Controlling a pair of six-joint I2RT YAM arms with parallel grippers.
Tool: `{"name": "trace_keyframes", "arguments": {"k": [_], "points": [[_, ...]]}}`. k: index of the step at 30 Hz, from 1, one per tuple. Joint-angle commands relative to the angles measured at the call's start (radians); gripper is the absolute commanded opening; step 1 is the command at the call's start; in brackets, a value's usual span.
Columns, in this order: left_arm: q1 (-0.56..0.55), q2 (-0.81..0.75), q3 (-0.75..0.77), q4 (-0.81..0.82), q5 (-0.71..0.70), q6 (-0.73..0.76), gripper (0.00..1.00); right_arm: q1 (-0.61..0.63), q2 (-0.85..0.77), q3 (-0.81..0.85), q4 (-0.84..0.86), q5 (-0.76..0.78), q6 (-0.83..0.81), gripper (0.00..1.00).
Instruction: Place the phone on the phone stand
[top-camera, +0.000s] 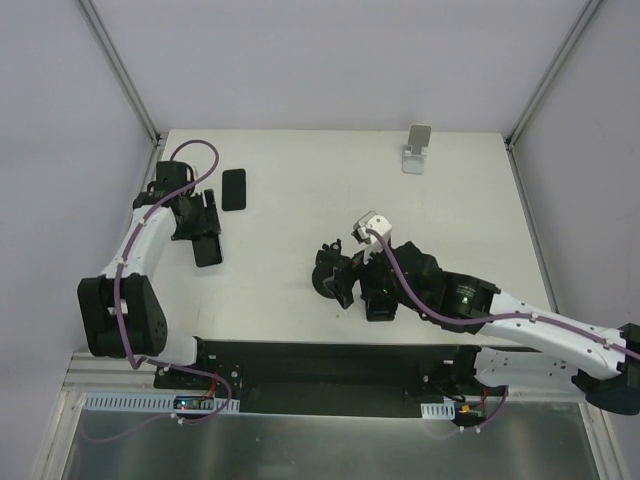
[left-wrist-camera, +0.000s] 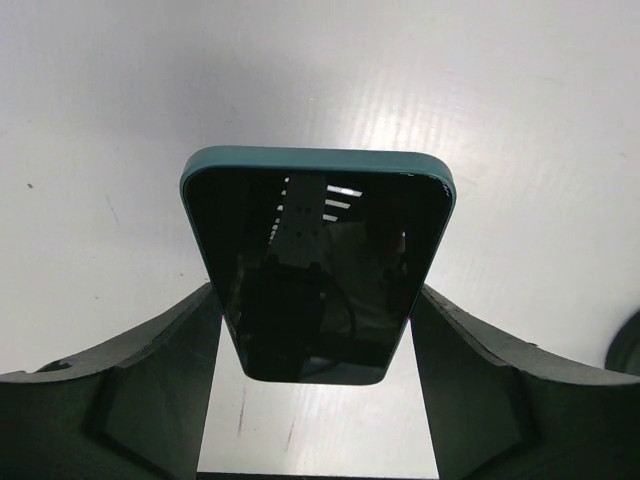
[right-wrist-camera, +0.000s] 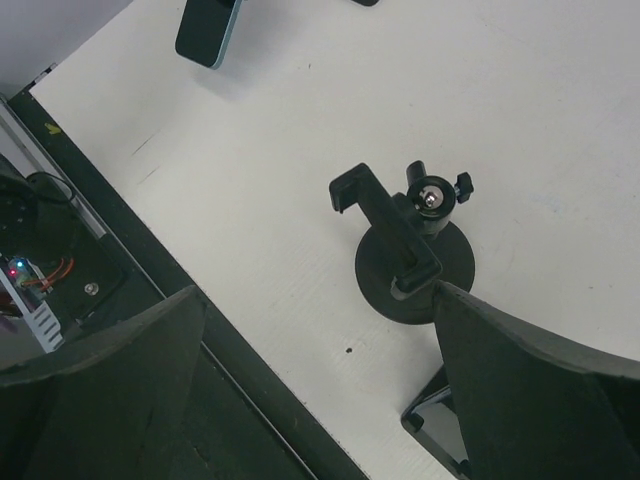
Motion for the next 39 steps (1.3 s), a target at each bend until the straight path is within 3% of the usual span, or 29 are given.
{"name": "trace_keyframes", "arguments": {"k": [1, 5, 9, 12, 16, 22, 28, 39], "points": [[-0.04, -0.125, -0.029, 0.068, 0.11, -0.008, 0.0, -0.025, 0.062, 0.108, 0.004, -0.023, 0.068, 0.97], [-0.072, -0.269, -0.076, 0.152, 0.22, 0.012, 0.0, -0.127, 0.125, 0.181, 0.002, -0.162, 0.143, 0.97], [-0.171, -0.385, -0.118, 0.223, 0.282, 0.029, 0.0, -0.236, 0.201, 0.285, -0.033, -0.355, 0.199, 0.97], [-0.205, -0.449, -0.135, 0.254, 0.312, 0.036, 0.0, -0.287, 0.292, 0.4, -0.081, -0.406, 0.23, 0.97], [-0.263, -0.501, -0.145, 0.272, 0.337, 0.044, 0.0, -0.298, 0.437, 0.543, -0.113, -0.371, 0.244, 0.99], [-0.314, -0.564, -0.165, 0.301, 0.364, 0.047, 0.0, -0.301, 0.609, 0.698, -0.072, -0.328, 0.385, 0.83], [-0.339, -0.572, -0.159, 0.295, 0.372, 0.047, 0.0, -0.293, 0.75, 0.829, -0.076, -0.368, 0.405, 0.68], [-0.363, -0.577, -0.159, 0.29, 0.357, 0.052, 0.0, -0.249, 0.786, 0.83, -0.061, -0.31, 0.384, 0.62]]}}
